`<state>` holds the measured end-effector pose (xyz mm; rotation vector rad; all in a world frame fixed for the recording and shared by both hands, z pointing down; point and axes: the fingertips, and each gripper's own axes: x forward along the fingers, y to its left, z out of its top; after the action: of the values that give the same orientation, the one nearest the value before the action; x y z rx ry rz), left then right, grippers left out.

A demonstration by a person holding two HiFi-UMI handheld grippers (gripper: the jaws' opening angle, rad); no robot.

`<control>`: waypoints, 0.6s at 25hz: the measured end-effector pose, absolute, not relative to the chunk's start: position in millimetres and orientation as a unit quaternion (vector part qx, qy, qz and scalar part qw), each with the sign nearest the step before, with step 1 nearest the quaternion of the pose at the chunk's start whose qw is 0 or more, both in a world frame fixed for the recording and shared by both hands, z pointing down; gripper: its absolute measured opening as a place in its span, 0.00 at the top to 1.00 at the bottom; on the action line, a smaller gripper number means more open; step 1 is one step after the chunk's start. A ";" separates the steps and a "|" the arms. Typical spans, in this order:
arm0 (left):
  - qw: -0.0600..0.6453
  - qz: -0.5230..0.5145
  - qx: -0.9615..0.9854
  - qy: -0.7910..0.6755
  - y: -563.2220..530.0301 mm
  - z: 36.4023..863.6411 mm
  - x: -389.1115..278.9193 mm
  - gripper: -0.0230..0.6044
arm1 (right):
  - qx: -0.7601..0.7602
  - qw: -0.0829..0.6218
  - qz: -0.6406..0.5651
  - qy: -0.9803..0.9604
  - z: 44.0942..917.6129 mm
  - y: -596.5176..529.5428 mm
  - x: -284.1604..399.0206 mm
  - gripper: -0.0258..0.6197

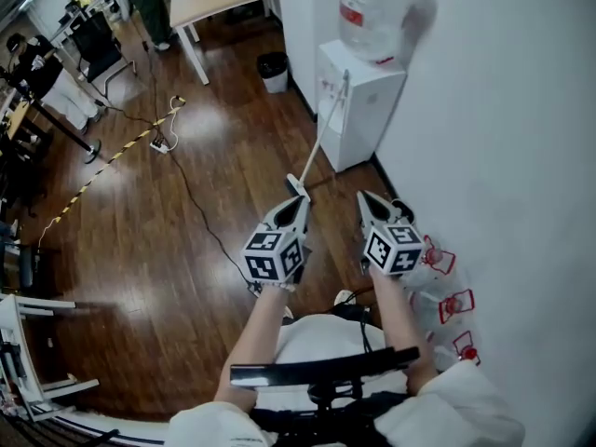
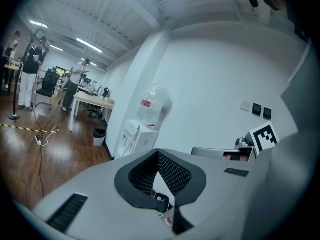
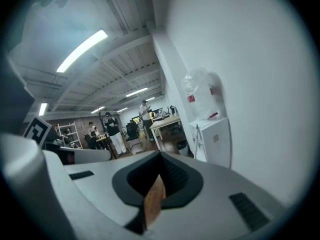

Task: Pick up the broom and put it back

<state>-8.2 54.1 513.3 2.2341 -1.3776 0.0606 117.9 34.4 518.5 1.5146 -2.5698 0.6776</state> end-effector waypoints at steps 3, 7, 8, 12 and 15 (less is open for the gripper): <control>0.256 0.021 0.829 -0.496 52.2 511.6 -6.6 0.97 | 0.506 0.040 0.222 -0.833 516.3 37.1 120.6 0.96; 0.262 0.016 0.832 -0.489 52.0 510.2 -9.4 0.97 | 0.510 0.042 0.223 -0.830 516.7 41.1 117.1 0.96; 0.263 0.015 0.832 -0.488 51.3 509.7 -9.1 0.97 | 0.511 0.043 0.222 -0.829 516.2 41.0 116.9 0.96; 0.263 0.012 0.835 -0.483 49.0 509.8 -8.5 0.97 | 0.513 0.047 0.219 -0.829 515.6 39.7 114.4 0.96; 0.262 0.010 0.835 -0.483 47.9 508.5 -11.4 0.97 | 0.511 0.048 0.216 -0.830 515.0 37.9 110.5 0.96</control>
<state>-11.4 47.9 508.5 2.2596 -1.3069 0.0271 110.5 37.9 515.0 1.5579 -2.5313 0.6595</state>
